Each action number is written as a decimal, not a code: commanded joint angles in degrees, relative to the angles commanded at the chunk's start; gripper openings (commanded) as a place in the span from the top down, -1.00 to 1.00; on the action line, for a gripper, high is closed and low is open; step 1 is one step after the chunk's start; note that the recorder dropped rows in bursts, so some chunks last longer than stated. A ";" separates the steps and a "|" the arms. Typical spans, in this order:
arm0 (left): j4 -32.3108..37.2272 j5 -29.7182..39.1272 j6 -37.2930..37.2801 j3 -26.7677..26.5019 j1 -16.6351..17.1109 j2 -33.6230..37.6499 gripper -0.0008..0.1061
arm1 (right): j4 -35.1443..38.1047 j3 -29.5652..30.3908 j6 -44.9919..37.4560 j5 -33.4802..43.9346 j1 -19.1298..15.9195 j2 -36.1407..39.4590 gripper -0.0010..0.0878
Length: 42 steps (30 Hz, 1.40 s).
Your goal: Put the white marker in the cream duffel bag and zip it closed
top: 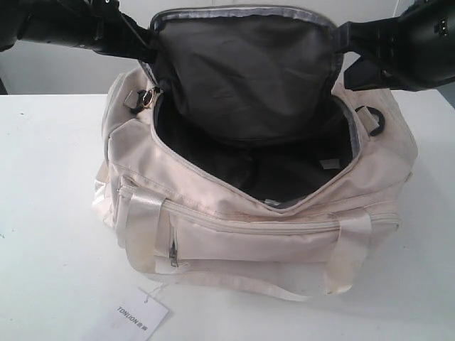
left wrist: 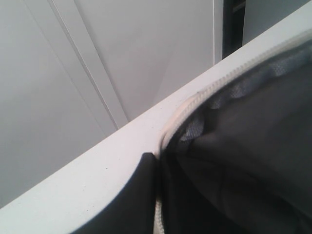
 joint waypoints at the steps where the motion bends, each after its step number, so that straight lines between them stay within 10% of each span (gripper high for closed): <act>1: 0.00 0.00 0.00 0.00 0.00 0.00 0.99 | 0.00 0.00 0.00 0.00 0.00 0.00 0.98; 42: 2.38 34.96 0.00 0.00 0.00 -3.04 0.99 | 0.00 0.37 0.00 -0.21 0.00 0.05 0.98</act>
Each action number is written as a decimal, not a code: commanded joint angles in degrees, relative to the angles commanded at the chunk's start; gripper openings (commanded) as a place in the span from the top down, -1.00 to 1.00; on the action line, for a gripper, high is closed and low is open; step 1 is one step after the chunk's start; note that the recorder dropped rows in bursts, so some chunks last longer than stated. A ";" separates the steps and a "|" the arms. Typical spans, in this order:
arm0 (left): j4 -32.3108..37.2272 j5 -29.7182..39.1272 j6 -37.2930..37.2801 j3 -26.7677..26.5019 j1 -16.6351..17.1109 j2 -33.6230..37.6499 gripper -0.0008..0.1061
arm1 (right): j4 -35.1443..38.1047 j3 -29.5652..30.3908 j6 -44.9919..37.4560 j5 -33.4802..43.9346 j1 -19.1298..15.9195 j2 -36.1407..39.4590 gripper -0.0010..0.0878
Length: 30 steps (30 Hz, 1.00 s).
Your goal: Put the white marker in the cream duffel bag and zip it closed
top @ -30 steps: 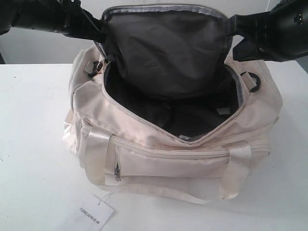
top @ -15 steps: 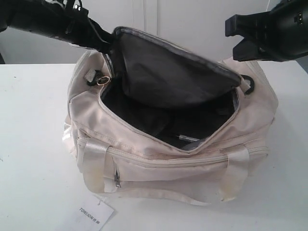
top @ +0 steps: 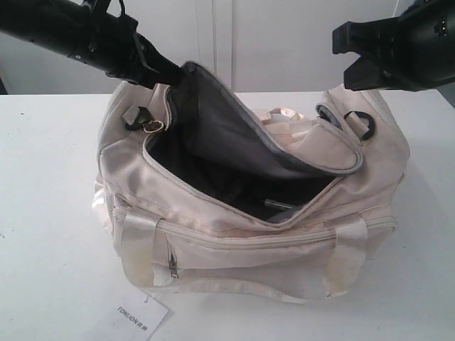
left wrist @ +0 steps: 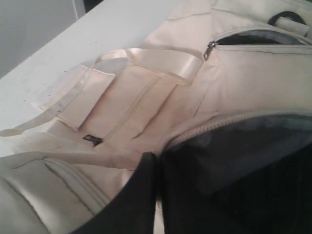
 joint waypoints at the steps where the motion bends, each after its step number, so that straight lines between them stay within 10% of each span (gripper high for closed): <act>1: 0.89 0.88 0.00 0.00 0.00 0.00 0.99 | 0.00 0.00 0.00 0.00 0.00 0.00 0.98; 8: 3.27 4.63 0.13 0.00 0.00 0.00 0.94 | 0.00 0.00 0.00 0.00 0.00 0.00 0.98; 19: 3.27 6.86 2.12 0.00 0.00 -0.29 -0.10 | 0.00 0.00 0.00 0.00 0.00 0.00 0.98; 30: 11.24 6.73 -0.53 0.00 0.00 -6.15 -0.21 | 0.00 0.00 0.00 0.12 0.00 0.00 0.98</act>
